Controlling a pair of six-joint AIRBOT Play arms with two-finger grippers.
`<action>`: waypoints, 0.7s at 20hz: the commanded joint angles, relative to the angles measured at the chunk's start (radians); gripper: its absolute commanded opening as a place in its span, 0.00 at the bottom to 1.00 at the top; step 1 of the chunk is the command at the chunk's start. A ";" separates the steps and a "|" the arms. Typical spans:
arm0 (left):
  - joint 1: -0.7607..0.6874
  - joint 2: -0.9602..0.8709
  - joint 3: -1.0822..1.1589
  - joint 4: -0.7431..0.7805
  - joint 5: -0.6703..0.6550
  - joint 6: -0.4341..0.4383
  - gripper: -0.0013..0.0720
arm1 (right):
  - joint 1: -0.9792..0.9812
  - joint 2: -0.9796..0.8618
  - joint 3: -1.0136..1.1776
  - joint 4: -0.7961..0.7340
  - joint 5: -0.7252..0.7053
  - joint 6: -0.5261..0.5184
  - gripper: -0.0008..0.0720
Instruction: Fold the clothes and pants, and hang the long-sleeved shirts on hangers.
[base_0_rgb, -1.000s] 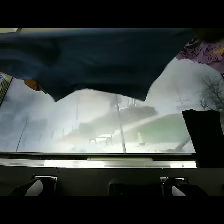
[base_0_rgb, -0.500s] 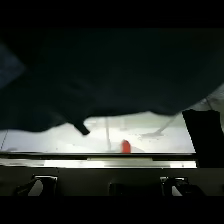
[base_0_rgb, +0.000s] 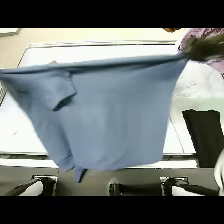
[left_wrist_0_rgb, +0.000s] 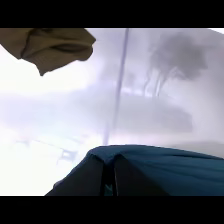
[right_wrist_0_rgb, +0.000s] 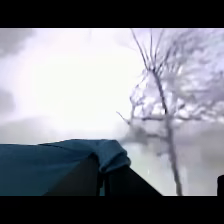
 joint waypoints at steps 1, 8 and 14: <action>-0.120 -0.298 -0.045 0.067 0.163 0.047 0.04 | 0.000 -0.280 0.000 0.027 0.021 0.022 0.04; -0.228 -0.768 0.276 0.201 0.433 0.006 0.04 | 0.000 -0.529 0.000 0.038 -0.389 0.035 0.04; -0.223 -0.784 0.321 0.207 0.364 0.010 0.04 | 0.000 -0.529 0.001 0.037 -0.368 0.032 0.04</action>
